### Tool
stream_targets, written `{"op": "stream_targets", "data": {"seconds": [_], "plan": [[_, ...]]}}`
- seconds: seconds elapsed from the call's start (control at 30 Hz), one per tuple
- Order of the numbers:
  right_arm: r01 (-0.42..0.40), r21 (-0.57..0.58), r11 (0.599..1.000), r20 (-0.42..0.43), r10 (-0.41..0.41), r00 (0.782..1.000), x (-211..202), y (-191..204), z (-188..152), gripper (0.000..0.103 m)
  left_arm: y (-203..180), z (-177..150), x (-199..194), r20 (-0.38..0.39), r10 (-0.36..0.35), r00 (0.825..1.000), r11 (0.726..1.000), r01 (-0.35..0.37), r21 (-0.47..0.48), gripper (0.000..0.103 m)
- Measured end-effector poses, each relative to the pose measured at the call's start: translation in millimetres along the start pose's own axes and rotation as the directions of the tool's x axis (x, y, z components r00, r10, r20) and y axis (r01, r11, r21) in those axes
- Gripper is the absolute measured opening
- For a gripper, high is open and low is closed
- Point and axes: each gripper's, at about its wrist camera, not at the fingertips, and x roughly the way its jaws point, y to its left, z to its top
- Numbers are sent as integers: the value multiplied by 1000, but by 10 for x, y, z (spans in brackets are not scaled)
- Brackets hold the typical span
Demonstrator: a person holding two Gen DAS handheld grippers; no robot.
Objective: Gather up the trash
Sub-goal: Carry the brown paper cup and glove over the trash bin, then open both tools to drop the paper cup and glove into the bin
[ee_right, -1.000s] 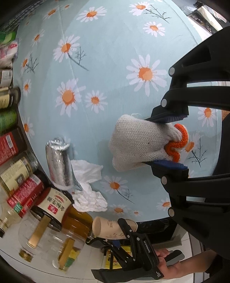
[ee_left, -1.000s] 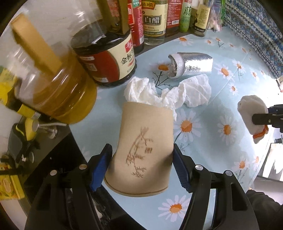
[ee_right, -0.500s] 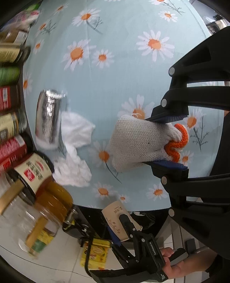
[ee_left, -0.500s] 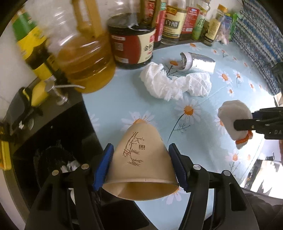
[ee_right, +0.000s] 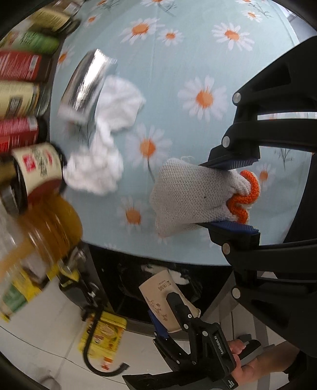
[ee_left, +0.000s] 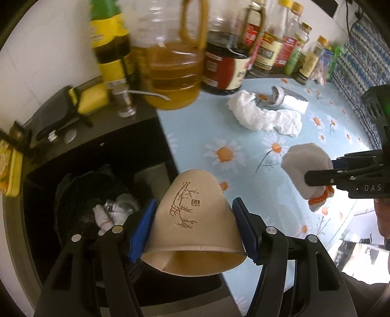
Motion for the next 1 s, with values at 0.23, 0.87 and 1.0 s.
{"op": "stream_targets", "data": {"seconds": [0.23, 0.87, 1.0], "plan": [[-6, -80, 997, -21, 4, 1000, 207, 534, 91, 37, 452, -259, -165, 24, 14, 1000, 997, -12, -73, 62], [-33, -203, 979, -63, 20, 998, 888, 1902, 406, 37, 1623, -814, -422, 66, 34, 997, 982, -21, -186, 62], [-32, -230, 973, -80, 14, 997, 1026, 2128, 520, 37, 1811, -859, -424, 69, 28, 997, 977, -13, -214, 62]]}}
